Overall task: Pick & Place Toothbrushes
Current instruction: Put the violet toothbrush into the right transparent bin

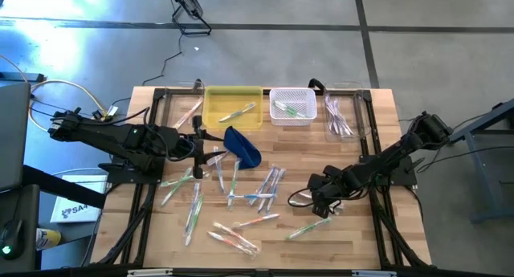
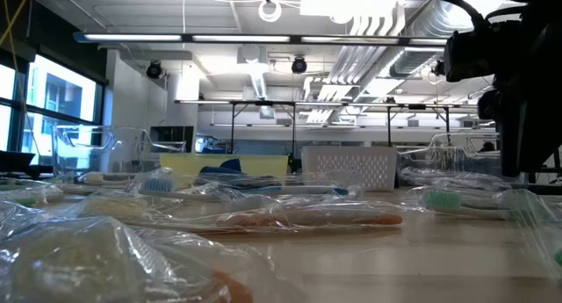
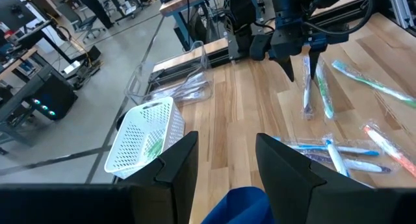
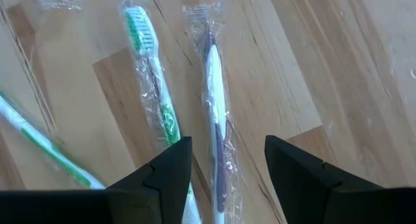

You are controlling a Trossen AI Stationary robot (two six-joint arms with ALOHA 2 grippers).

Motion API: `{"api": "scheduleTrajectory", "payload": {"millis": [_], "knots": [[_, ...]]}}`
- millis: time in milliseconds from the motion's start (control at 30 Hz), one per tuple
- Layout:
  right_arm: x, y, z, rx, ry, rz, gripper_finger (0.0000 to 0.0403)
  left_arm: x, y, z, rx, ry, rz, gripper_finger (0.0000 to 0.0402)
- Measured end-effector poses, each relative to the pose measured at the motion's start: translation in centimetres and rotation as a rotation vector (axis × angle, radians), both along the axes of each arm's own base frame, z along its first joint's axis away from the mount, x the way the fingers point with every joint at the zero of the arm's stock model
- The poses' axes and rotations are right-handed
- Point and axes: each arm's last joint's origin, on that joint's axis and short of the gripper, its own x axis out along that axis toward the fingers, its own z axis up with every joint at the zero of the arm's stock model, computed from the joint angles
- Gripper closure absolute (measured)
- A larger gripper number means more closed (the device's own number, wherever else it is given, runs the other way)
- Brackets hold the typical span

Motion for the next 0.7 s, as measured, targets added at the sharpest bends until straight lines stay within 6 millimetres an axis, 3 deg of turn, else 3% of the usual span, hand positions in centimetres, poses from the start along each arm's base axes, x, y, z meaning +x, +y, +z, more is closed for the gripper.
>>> {"api": "scheduleTrajectory", "payload": {"millis": [367,700], "knots": [[-0.8,-0.4,-1.7,0.022,0.003,-0.054,0.0215,0.0,0.0,0.0,0.0,0.0,0.0,0.0252],[-0.8,-0.4,-1.8,0.026,0.003,-0.051,0.0215,0.0,0.0,0.0,0.0,0.0,0.0,0.0252]]}}
